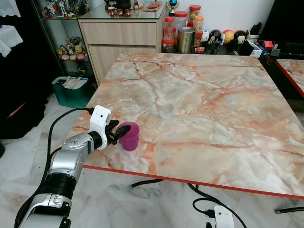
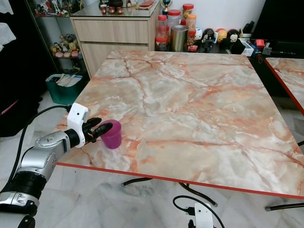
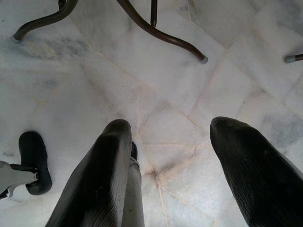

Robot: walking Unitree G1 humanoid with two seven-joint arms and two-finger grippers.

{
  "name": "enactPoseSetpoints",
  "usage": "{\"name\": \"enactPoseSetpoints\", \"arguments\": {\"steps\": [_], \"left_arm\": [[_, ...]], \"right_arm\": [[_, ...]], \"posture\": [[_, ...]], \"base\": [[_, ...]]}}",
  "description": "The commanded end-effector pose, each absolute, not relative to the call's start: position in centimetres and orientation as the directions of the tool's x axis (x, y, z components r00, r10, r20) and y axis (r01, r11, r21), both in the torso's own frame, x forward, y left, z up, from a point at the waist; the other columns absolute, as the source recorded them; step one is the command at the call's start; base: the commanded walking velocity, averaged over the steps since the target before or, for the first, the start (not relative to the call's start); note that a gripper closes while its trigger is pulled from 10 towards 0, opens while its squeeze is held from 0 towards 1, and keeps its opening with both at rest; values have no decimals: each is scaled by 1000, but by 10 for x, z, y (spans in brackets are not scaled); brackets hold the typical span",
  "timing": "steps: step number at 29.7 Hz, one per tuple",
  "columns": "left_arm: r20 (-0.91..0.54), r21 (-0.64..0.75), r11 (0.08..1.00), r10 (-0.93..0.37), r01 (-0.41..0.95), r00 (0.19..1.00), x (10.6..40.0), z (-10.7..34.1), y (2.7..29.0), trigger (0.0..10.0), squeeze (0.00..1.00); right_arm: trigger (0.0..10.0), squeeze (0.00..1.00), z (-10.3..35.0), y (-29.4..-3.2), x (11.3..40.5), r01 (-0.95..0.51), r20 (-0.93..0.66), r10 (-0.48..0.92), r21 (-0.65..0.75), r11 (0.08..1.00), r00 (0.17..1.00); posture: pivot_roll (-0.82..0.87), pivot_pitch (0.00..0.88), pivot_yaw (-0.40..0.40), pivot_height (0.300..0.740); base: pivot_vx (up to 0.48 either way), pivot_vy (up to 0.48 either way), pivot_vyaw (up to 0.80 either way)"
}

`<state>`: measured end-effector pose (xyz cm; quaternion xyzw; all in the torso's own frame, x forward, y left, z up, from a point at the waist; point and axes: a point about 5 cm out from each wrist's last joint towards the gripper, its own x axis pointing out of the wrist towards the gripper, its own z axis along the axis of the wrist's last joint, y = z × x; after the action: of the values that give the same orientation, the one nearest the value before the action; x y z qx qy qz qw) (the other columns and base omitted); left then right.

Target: Setting the table

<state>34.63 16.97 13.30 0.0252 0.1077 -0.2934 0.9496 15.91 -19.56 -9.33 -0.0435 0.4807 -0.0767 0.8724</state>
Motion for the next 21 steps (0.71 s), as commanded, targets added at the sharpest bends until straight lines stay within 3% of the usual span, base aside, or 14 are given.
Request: {"name": "enactPoseSetpoints", "arguments": {"steps": [1, 14, 16, 17, 21], "left_arm": [[-240, -3, 821, -555, 570, 797, 345, 132, 169, 1725, 0], [-254, -3, 804, -575, 594, 778, 343, 129, 166, 1765, 0], [-255, -2, 803, -576, 595, 777, 343, 129, 166, 1451, 0], [-255, -2, 803, -576, 596, 776, 343, 129, 166, 314, 0], [-256, -1, 800, -580, 600, 773, 343, 129, 166, 0, 0]], "right_arm": [[10000, 0, -94, -194, 159, 96, -835, -174, -145, 985, 522], [10000, 0, -94, -194, 158, 98, -836, -174, -144, 985, 521], [10000, 0, -94, -194, 159, 98, -836, -174, -144, 985, 521], [10000, 0, -94, -194, 159, 98, -836, -174, -144, 985, 521], [10000, 0, -94, -194, 159, 99, -835, -174, -144, 985, 522]], "posture": [[38, 0, 17, 719], [38, 0, 17, 719], [38, 0, 17, 719], [38, 0, 17, 719], [38, 0, 17, 719]], "base": [[0, 0, 0], [0, 0, 0], [0, 0, 0], [0, 0, 0], [0, 0, 0]]}}
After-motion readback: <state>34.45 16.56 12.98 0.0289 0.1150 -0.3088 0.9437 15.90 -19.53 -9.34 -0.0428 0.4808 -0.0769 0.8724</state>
